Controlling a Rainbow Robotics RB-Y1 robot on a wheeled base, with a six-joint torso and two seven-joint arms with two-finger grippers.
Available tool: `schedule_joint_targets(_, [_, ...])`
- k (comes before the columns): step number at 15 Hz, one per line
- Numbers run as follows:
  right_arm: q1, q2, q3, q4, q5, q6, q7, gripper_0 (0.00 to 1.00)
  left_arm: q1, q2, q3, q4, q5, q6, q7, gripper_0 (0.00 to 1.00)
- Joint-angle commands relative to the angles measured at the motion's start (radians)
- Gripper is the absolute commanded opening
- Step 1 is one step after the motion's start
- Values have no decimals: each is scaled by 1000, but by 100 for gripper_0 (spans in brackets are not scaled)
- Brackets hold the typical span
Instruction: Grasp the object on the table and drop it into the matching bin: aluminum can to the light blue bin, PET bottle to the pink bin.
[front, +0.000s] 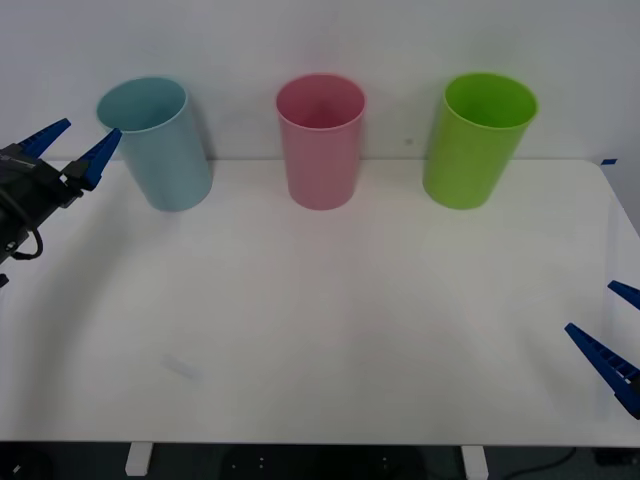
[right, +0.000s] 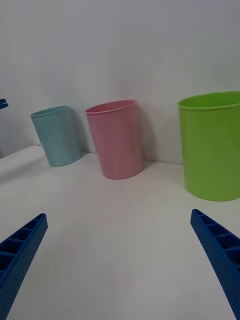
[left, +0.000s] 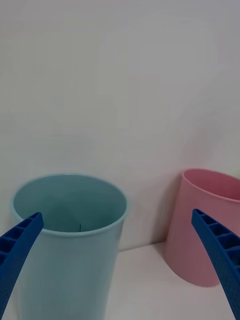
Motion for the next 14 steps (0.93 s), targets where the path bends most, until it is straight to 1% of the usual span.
schedule_joint_targets(1, [0, 0, 0, 0, 0, 0, 0, 100, 108, 33, 41, -73, 10, -46, -10, 100])
schedule_joint_targets(3, [0, 0, 0, 0, 0, 0, 0, 100, 211, 53, 65, -156, 44, -63, -22, 100])
schedule_joint_targets(5, [0, 0, 0, 0, 0, 0, 0, 100, 300, 53, 122, -209, 58, -129, -36, 100])
schedule_joint_targets(8, [0, 0, 0, 0, 0, 0, 0, 100, 381, 53, 209, -222, 58, -264, -65, 100])
schedule_joint_targets(10, [0, 0, 0, 0, 0, 0, 0, 100, 422, 53, 246, -222, 55, -330, -79, 100])
schedule_joint_targets(13, [0, 0, 0, 0, 0, 0, 0, 100, 473, 53, 283, -223, 48, -399, -106, 100])
schedule_joint_targets(14, [0, 0, 0, 0, 0, 0, 0, 100, 491, 53, 288, -229, 48, -405, -114, 100])
